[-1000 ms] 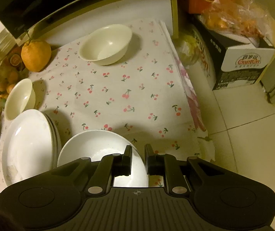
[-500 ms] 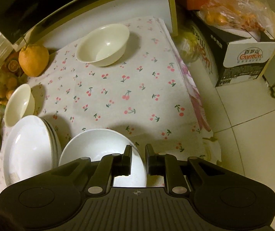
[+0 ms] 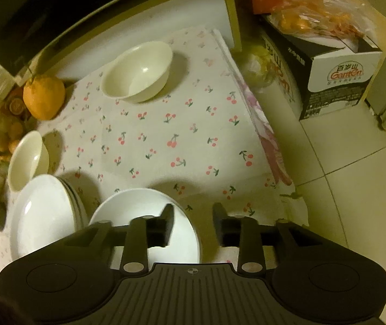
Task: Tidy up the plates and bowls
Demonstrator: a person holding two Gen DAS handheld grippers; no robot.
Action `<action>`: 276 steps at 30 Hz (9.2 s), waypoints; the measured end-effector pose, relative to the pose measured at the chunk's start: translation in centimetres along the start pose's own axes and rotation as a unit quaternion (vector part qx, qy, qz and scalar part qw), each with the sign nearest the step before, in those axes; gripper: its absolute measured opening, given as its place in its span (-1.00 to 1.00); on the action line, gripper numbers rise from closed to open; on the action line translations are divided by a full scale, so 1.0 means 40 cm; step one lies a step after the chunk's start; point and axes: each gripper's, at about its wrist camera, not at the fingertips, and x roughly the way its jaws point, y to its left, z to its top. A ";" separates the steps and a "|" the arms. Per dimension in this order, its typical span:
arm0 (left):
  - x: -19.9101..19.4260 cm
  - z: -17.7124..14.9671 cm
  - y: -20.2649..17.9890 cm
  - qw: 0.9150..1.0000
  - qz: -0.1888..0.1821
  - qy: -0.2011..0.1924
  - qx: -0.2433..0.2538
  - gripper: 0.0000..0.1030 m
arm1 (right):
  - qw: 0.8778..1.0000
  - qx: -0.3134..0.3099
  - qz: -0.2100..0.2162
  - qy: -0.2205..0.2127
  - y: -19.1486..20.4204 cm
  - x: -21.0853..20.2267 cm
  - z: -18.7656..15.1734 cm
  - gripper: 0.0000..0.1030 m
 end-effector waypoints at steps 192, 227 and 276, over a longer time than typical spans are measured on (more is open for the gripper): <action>-0.107 0.030 0.006 0.995 -0.013 -0.098 -0.024 -0.80 | 0.996 0.039 0.018 -0.082 0.086 -0.154 -0.082 -0.67; -0.021 -0.007 -0.040 0.996 0.047 -0.053 0.046 -0.72 | 0.998 -0.012 -0.048 -0.040 0.079 -0.082 -0.092 -0.62; -0.117 -0.025 -0.077 0.990 0.029 -0.086 0.105 0.78 | 0.995 -0.002 0.014 -0.101 0.054 -0.172 -0.065 0.70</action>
